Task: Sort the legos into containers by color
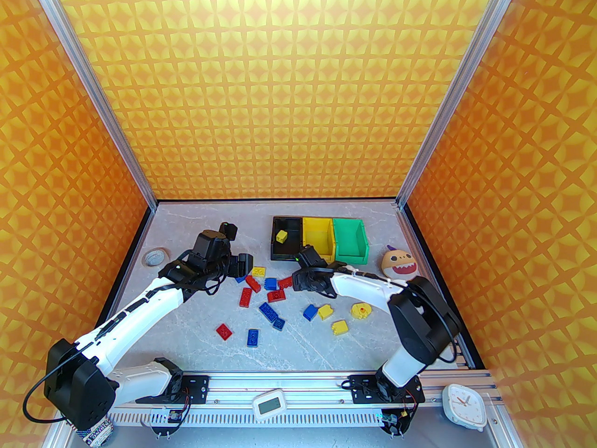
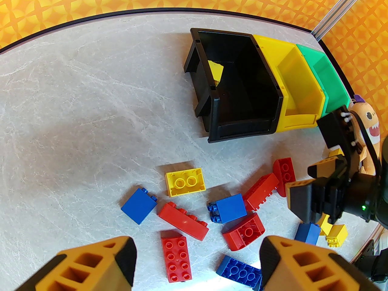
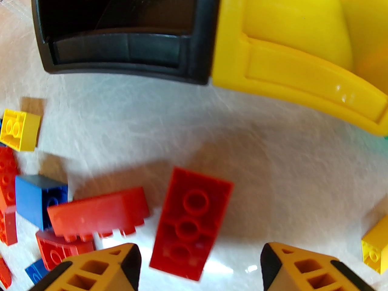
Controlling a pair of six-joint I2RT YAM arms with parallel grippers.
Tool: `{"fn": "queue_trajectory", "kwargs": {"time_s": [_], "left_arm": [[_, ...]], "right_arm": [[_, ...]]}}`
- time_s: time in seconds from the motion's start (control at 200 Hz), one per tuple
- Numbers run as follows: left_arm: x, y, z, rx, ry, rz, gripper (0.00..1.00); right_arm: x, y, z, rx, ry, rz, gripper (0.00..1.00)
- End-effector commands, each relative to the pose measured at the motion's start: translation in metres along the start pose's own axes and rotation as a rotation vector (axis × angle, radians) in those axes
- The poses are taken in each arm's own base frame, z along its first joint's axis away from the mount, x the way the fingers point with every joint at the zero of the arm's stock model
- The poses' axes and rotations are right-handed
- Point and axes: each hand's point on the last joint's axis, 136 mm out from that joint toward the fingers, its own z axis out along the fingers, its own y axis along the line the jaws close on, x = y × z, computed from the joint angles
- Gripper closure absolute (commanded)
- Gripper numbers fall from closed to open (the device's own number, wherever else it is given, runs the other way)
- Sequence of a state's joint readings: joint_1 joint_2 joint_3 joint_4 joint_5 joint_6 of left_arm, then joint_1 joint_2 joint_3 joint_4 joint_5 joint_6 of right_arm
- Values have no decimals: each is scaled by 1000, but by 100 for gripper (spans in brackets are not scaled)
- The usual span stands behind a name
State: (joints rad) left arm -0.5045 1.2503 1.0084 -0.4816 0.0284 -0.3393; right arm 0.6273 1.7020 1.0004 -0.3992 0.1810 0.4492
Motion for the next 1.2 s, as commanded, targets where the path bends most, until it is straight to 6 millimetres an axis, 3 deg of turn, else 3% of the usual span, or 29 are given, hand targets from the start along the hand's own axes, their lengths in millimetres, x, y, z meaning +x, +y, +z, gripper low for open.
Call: {"fn": "queue_trajectory", "kwargs": {"time_s": [0.0, 0.36, 0.72, 0.94, 1.195], "left_arm": [[-1, 7, -1, -30, -13, 9, 29], [-1, 7, -4, -30, -14, 9, 29], [-3, 6, -8, -25, -26, 3, 29], [-4, 5, -9, -22, -30, -1, 30], [-7, 3, -19, -14, -48, 0, 30]], "right_arm": [[-6, -1, 6, 40, -8, 3, 34], [-5, 1, 19, 54, 18, -10, 46], [-5, 1, 12, 40, 10, -20, 63], [-12, -4, -10, 44, -26, -27, 68], [-39, -15, -59, 67, -128, -53, 68]]}}
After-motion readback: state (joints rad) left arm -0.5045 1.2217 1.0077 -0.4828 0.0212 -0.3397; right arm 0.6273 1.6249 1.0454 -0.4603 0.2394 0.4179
